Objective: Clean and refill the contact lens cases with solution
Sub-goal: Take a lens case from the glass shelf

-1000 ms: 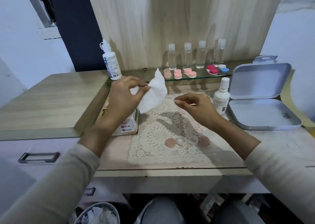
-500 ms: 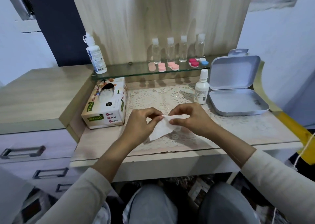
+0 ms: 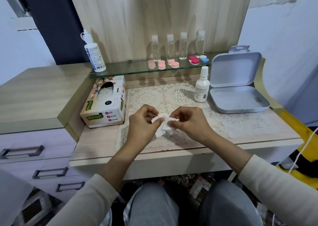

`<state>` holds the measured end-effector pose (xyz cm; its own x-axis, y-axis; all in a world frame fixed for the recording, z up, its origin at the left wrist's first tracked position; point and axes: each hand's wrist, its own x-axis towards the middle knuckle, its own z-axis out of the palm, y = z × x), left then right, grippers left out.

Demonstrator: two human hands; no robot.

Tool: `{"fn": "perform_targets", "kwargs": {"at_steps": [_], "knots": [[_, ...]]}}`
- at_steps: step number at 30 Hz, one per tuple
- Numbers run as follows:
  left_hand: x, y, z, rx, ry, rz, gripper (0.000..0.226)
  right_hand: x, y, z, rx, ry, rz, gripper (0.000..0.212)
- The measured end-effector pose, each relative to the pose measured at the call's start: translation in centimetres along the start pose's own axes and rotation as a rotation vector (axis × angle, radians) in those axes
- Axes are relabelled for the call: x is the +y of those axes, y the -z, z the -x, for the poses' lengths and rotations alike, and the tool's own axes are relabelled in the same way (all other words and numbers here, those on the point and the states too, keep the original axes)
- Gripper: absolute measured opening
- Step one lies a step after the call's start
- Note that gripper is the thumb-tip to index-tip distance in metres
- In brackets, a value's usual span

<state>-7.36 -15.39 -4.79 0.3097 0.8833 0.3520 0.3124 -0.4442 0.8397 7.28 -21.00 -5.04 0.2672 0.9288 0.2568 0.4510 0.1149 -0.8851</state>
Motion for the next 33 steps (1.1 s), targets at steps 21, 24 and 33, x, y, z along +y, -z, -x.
{"fn": "perform_targets", "kwargs": {"at_steps": [21,24,33], "knots": [[0.3,0.9,0.8,-0.084,0.133,0.342,0.011,-0.1,0.2,-0.5,-0.044,0.092,0.029,0.022],[0.6,0.6,0.8,-0.048,0.095,0.296,0.004,-0.4,0.1,-0.6,-0.004,0.038,-0.032,0.024],[0.3,-0.1,1.6,-0.041,0.102,0.196,0.03,-0.9,0.0,-0.5,-0.039,-0.107,-0.352,0.028]]}}
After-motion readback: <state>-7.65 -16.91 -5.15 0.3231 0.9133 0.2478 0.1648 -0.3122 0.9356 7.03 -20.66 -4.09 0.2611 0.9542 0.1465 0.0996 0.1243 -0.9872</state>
